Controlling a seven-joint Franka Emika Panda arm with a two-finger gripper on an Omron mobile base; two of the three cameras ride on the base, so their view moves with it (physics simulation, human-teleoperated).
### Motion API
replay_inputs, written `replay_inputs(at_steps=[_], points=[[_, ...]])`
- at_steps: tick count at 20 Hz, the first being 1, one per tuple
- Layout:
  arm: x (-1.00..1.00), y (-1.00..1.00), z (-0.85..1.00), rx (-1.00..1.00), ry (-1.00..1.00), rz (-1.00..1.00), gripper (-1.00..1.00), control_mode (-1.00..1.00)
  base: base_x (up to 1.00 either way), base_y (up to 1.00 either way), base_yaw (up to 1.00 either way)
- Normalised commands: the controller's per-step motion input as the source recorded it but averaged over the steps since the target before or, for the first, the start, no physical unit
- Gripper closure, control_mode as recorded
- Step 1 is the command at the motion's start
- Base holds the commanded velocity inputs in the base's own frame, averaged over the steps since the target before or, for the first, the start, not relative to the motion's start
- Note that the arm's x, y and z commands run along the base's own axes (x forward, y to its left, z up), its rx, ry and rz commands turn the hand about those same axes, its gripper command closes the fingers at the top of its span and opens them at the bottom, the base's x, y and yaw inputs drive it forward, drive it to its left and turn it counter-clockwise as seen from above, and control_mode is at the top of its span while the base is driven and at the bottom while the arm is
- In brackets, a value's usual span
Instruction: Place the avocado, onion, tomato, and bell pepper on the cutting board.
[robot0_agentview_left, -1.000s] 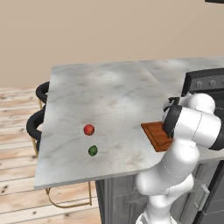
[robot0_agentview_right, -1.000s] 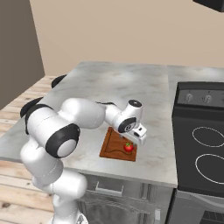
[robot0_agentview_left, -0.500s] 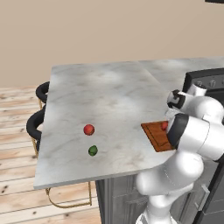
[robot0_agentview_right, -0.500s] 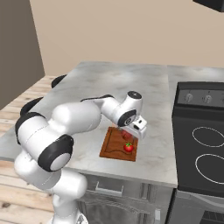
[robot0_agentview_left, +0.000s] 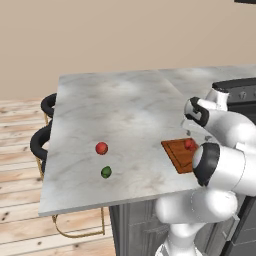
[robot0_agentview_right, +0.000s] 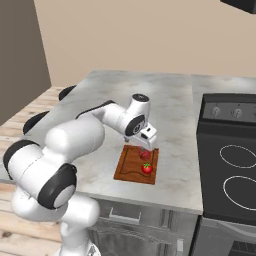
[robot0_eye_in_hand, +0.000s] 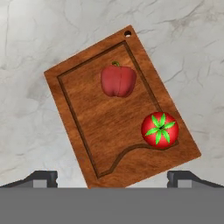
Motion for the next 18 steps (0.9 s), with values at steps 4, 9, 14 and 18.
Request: replay_inputs(at_steps=[4, 9, 14, 18], points=[[-0.07, 0.79, 0.09, -0.03, 0.00, 0.03, -1.00, -1.00, 0.00, 0.00, 0.00], [-0.10, 0.82, 0.02, -0.01, 0.00, 0.03, -1.00, -1.00, 0.00, 0.00, 0.00], [-0.10, 0.77, 0.00, 0.00, 0.00, 0.01, -1.00, -1.00, 0.00, 0.00, 0.00], [-0.03, 0.73, 0.00, 0.00, 0.00, 0.00, -1.00, -1.00, 0.00, 0.00, 0.00]])
